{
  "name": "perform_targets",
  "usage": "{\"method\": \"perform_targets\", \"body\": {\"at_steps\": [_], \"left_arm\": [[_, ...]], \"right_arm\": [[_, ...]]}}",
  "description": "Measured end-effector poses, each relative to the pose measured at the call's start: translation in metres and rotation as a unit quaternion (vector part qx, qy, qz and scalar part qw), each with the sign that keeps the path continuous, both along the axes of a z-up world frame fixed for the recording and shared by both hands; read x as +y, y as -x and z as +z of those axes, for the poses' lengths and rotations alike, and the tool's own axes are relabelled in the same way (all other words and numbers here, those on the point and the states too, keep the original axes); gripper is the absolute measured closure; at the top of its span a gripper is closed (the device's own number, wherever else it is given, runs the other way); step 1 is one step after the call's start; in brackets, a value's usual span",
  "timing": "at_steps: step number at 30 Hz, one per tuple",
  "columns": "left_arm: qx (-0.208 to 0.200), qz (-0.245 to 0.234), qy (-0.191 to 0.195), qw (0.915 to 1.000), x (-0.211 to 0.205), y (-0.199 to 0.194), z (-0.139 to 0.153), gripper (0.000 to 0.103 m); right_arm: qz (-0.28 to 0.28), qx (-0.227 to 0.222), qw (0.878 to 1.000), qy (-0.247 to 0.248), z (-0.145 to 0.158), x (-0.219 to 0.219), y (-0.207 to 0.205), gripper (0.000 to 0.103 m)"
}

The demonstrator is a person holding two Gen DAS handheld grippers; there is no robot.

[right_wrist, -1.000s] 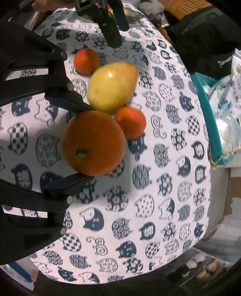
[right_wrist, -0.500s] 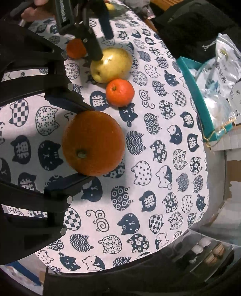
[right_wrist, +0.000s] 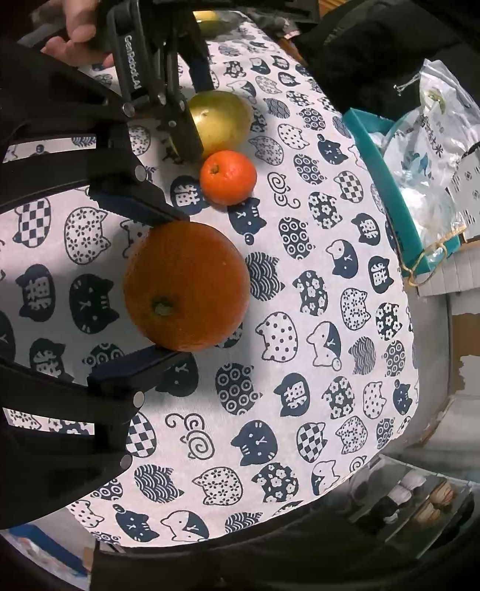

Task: Organize fruits
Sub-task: 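Close the left tool on the large yellow pear while the right tool grasps the large orange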

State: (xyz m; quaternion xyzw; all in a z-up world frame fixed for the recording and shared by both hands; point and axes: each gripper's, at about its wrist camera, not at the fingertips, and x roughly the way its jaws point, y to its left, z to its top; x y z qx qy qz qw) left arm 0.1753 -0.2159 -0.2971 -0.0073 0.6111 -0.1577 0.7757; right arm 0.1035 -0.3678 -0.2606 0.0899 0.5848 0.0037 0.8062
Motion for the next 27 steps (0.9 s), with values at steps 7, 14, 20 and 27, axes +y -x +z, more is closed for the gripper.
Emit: {"method": "perform_targets", "body": {"at_steps": [7,14,20,27], "left_arm": [[-0.025,-0.008,-0.024,0.9994,-0.003,0.006,0.003,0.025],[-0.039,0.000,-0.015,0.9991,0.011,0.011,0.020,0.025],[-0.058,0.013,-0.007,0.9982,0.028,0.019,0.043,0.025],[-0.091,0.020,-0.009,0.9956,0.043,0.033,0.075,0.025]], "right_arm": [[-0.001,-0.005,1.000,0.011,0.003,0.000,0.000,0.040],[0.008,-0.019,0.999,0.024,0.015,0.007,-0.002,0.040],[0.016,-0.040,0.999,0.028,0.032,0.014,-0.001,0.040],[0.029,-0.062,0.997,0.027,0.053,0.025,0.003,0.040]]}}
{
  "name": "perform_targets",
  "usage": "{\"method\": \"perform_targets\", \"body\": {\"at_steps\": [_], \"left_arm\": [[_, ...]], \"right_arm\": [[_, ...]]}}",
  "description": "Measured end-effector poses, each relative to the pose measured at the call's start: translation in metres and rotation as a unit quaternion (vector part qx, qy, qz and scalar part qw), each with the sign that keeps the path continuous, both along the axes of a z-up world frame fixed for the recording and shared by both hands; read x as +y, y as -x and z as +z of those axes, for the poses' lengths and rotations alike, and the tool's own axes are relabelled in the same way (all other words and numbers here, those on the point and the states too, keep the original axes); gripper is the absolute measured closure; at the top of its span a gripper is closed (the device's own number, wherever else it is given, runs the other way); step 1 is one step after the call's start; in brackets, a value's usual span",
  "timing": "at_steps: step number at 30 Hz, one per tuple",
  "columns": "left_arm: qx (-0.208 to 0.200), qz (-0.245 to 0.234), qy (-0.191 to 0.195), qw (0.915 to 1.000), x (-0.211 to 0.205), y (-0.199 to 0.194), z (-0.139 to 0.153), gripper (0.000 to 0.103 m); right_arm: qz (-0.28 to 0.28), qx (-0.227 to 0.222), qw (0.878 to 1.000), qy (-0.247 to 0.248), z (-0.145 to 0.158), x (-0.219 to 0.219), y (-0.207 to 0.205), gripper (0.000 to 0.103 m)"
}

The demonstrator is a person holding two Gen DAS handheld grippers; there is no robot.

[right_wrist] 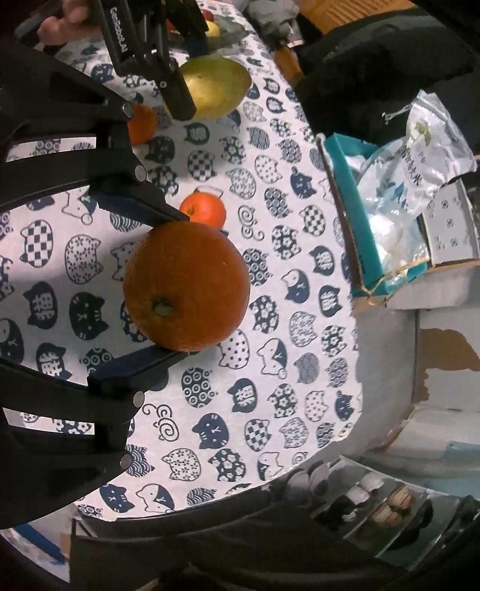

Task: Organize fruits
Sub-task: 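Close the left tool on the large yellow pear while the right tool grasps the large orange, then carry the pear with the left tool toward the plate while the right tool lifts the orange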

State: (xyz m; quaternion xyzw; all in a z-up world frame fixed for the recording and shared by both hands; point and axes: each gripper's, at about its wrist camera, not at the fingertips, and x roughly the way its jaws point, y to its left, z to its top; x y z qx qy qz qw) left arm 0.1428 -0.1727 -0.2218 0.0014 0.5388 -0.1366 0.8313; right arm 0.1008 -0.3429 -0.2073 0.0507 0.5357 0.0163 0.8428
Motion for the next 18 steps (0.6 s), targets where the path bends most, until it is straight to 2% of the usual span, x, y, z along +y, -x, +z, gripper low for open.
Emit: {"method": "perform_targets", "body": {"at_steps": [6,18], "left_arm": [[-0.035,0.002,-0.001,0.9994,0.010,0.012,0.030,0.025],[-0.050,0.027,0.018,0.9982,0.047,0.035,0.060,0.025]], "right_arm": [[0.011,-0.019,1.000,0.000,0.019,0.008,0.006,0.040],[0.043,-0.058,0.997,-0.009,0.060,0.038,0.014,0.040]]}}
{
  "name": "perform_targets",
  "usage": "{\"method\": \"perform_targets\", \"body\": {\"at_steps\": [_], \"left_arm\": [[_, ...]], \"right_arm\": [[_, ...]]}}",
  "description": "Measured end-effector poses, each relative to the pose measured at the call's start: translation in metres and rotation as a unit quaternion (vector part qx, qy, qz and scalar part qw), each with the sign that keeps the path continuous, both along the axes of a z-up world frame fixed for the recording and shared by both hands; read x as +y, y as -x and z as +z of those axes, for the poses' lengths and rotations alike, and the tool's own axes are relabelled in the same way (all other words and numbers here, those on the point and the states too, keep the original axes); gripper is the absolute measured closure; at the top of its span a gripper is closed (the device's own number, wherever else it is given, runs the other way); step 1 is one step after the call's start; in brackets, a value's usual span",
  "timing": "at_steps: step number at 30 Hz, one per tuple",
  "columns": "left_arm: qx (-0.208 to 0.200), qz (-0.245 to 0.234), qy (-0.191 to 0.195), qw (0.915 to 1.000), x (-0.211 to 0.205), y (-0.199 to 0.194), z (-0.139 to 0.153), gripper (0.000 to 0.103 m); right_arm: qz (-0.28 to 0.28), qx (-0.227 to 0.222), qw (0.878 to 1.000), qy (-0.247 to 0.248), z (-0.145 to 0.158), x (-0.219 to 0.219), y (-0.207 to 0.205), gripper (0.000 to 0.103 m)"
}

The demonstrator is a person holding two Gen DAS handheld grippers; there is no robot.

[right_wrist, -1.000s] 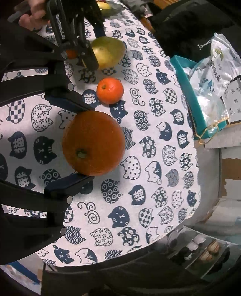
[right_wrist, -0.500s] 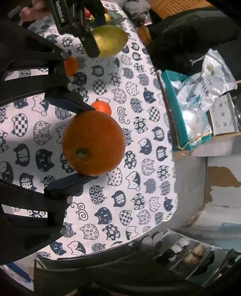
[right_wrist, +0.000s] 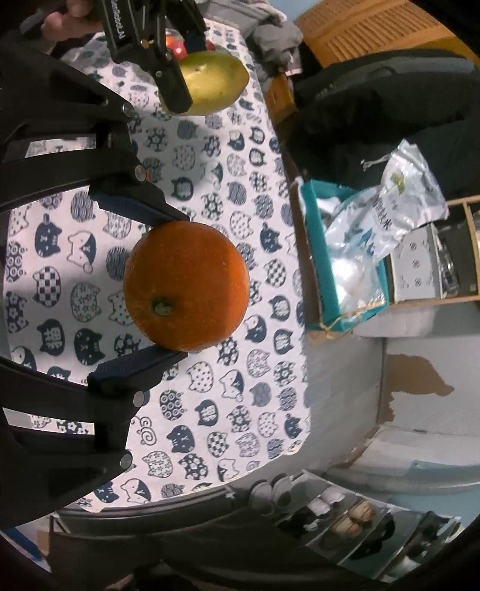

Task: Organize fruits
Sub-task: 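Carry the pear with the left tool toward the plate while the right tool lifts the orange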

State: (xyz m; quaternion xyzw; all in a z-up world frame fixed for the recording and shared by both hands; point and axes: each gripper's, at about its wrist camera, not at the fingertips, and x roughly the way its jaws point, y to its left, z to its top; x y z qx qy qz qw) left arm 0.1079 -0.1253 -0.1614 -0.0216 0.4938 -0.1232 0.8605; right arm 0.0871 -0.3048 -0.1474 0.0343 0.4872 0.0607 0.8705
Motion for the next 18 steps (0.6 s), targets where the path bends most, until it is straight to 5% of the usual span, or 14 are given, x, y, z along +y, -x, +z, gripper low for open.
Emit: {"method": "perform_targets", "body": {"at_steps": [18], "left_arm": [[-0.026,0.049,0.005,0.9984,0.068,0.021,0.031,0.025]], "right_arm": [[0.058,-0.024,0.998,-0.011,0.029,0.059,-0.002,0.040]]}}
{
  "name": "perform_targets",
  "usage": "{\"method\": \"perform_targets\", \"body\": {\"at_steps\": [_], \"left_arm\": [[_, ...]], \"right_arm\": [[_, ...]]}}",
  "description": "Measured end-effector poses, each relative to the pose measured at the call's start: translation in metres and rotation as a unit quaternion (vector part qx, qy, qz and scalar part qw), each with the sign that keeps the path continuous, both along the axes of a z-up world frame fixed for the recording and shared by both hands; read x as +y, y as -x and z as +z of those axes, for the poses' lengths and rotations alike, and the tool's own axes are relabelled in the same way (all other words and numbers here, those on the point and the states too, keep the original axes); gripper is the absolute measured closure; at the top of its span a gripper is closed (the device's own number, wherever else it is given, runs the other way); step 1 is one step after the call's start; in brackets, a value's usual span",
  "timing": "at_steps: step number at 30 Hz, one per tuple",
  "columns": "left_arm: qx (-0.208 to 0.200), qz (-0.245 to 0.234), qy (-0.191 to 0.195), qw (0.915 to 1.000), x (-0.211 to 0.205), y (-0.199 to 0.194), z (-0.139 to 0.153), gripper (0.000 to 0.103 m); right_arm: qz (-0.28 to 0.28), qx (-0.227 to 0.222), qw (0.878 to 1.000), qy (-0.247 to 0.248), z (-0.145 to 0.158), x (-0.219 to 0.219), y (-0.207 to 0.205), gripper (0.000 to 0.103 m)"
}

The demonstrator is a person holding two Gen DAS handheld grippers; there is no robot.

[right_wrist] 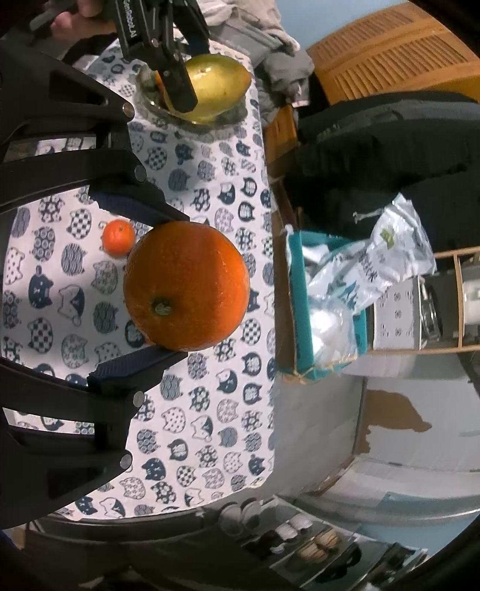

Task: Organize fruits
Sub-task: 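Carry the pear with the left tool toward the plate while the right tool lifts the orange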

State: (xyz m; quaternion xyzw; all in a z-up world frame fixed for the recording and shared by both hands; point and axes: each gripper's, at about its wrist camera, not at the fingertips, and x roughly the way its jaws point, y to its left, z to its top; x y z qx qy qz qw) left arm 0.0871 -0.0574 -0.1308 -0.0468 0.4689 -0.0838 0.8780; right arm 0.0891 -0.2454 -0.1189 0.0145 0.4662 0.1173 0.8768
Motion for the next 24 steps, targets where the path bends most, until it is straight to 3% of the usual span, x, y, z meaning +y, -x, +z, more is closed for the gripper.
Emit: {"method": "perform_targets", "body": {"at_steps": [24], "left_arm": [[-0.029,0.077,-0.008,0.9966,0.089,0.015,0.018,0.025]], "right_arm": [[0.069,-0.020,0.997,-0.005,0.022,0.097,-0.013,0.040]]}}
